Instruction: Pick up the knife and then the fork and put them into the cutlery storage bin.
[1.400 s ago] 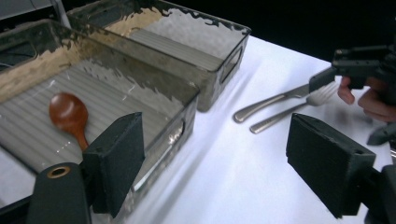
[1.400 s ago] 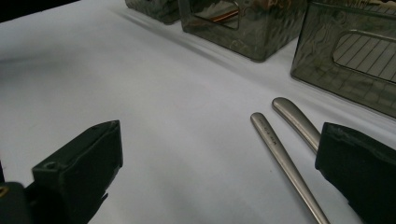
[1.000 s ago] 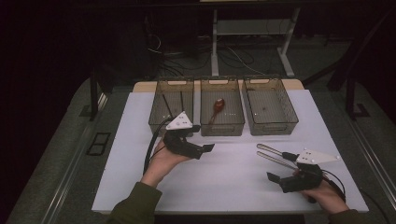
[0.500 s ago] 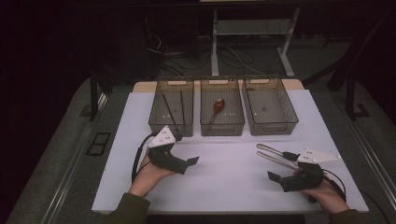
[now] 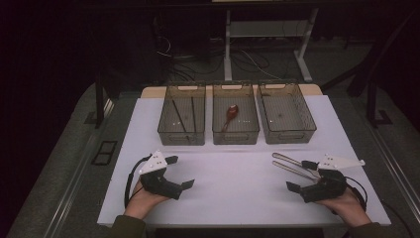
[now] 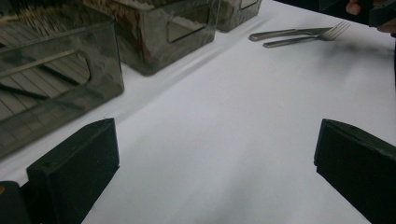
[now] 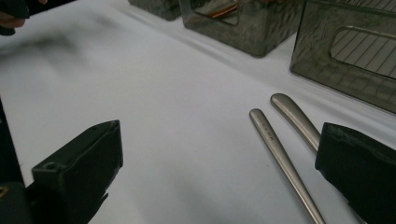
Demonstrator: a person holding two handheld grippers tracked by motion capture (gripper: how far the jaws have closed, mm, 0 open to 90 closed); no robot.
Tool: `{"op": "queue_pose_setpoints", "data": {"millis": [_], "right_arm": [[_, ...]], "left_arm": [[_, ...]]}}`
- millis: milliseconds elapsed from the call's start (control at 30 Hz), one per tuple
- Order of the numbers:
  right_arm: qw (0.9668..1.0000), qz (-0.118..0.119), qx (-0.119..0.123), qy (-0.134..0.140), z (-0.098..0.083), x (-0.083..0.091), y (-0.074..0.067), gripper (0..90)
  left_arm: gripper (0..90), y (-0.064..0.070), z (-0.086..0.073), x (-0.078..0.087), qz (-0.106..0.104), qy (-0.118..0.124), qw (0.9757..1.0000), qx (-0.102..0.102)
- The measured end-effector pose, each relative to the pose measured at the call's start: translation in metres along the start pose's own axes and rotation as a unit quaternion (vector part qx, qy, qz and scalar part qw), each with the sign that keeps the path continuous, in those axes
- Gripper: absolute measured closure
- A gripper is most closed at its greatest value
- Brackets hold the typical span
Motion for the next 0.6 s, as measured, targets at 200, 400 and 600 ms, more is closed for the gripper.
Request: {"op": "queue_pose_setpoints", "data": {"millis": [200,400,600], "right_arm": [[0.9999,-0.009,0.007,-0.004,0.004,0.005,0.006,0.2],[0.9999,-0.012,0.004,-0.011,0.008,0.009,0.018,8.6],[0.9999,-0.008,0.004,-0.008,0.014,0.012,0.031,19.2]], "left_arm": [[0.0,0.004,-0.006,-0.009,-0.009,-0.019,0.9997,-0.007],[0.0,0.008,-0.005,-0.014,-0.019,-0.022,0.9995,-0.015],[0.0,0.01,-0.006,-0.015,-0.018,-0.024,0.9994,-0.015]]}}
Point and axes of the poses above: each handheld gripper's, and its own axes: x roughly backward along the jaws, z roughly out of its top, y roughly to its right, the point moved 8 cm from there along -x, roughly forward along the jaws, and after that the axes turned 11 degrees about x, right-handed, at the moved point
